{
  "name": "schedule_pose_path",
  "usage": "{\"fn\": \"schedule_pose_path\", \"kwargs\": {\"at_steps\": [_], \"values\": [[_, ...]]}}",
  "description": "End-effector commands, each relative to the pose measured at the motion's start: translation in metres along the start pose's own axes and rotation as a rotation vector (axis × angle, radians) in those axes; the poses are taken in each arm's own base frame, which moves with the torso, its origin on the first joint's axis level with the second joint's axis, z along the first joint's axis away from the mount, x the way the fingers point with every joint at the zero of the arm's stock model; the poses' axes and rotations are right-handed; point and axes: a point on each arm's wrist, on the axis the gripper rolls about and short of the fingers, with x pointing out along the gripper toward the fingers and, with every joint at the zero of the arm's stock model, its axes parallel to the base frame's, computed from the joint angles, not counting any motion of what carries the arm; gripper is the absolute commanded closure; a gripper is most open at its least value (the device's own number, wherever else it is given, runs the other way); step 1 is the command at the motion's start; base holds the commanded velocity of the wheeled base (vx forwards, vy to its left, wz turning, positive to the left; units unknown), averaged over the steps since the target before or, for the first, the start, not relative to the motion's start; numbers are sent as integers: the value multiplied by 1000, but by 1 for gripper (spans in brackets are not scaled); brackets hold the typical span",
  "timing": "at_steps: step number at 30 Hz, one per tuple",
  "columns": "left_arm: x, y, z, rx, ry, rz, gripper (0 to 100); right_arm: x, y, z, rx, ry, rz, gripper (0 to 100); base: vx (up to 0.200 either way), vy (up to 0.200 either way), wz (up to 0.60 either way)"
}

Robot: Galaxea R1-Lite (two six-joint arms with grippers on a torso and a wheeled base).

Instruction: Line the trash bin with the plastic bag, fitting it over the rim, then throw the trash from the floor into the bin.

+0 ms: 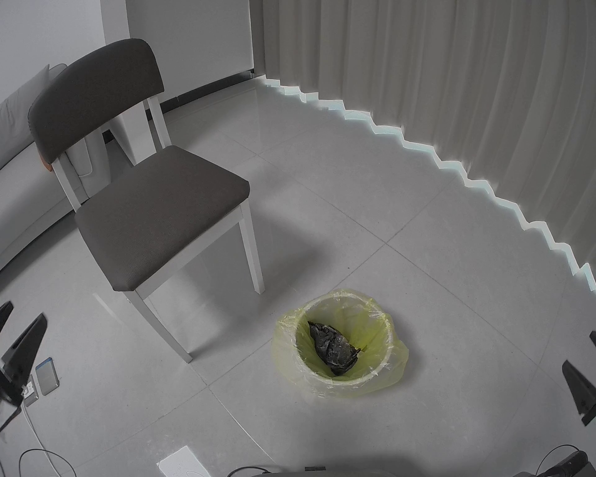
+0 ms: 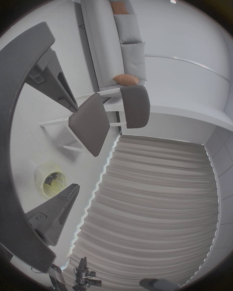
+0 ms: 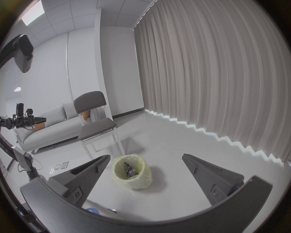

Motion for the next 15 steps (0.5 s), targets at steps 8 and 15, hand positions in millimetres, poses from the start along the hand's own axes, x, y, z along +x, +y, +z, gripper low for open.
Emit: {"fn": "schedule_pose_path", "kwargs": {"at_steps": [8, 15], "values": [[-100, 7, -24, -161, -207, 37, 0, -42, 8, -74, 29, -12, 114, 0, 0, 0, 0], [-91, 9, -37, -145, -158, 110, 0, -38, 2, -73, 0, -138, -92, 0, 0, 0, 0]]}}
